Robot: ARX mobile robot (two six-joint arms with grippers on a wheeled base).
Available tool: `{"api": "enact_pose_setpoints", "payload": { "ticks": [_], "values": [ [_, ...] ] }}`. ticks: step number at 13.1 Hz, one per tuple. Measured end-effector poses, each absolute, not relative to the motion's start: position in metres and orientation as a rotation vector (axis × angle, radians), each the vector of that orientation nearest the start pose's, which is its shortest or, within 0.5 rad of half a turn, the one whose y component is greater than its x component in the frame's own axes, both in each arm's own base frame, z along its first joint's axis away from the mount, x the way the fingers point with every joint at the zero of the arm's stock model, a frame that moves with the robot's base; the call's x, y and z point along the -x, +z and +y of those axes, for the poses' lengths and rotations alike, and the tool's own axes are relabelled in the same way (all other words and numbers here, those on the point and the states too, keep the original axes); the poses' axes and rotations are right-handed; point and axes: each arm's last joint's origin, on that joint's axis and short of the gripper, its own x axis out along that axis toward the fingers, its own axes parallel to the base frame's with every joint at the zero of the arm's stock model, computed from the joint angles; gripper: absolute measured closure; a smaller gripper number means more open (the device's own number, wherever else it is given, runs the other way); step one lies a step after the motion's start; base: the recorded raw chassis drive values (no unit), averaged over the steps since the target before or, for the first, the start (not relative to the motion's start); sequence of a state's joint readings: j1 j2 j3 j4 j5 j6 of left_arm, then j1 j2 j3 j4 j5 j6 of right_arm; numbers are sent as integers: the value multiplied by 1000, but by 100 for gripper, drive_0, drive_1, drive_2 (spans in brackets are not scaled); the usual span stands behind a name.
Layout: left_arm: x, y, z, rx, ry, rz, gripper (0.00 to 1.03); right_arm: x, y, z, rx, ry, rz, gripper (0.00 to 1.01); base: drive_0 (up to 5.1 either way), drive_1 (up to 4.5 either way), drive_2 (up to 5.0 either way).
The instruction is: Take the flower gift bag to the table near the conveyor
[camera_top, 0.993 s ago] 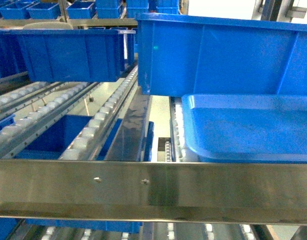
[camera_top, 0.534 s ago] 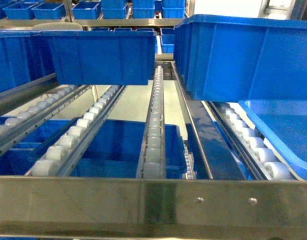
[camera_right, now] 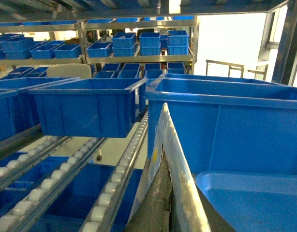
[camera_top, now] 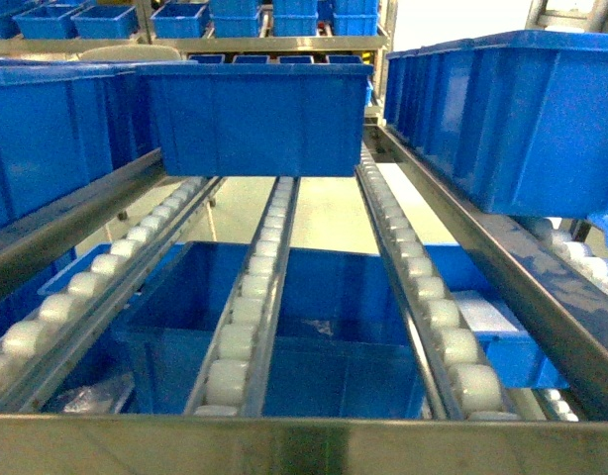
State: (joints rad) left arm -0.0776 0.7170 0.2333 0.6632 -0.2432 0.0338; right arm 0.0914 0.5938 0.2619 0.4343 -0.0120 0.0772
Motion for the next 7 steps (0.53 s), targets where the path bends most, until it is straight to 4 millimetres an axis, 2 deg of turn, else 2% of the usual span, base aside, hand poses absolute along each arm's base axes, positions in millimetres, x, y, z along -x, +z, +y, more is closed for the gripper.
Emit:
{"api": "enact_pose_setpoints", "payload": {
  "ticks": [7],
  "values": [
    [-160,234,-5,-5,168,-176,101,-148,238,14,-81,107,-98,99,-365,-38,490]
  ]
}}
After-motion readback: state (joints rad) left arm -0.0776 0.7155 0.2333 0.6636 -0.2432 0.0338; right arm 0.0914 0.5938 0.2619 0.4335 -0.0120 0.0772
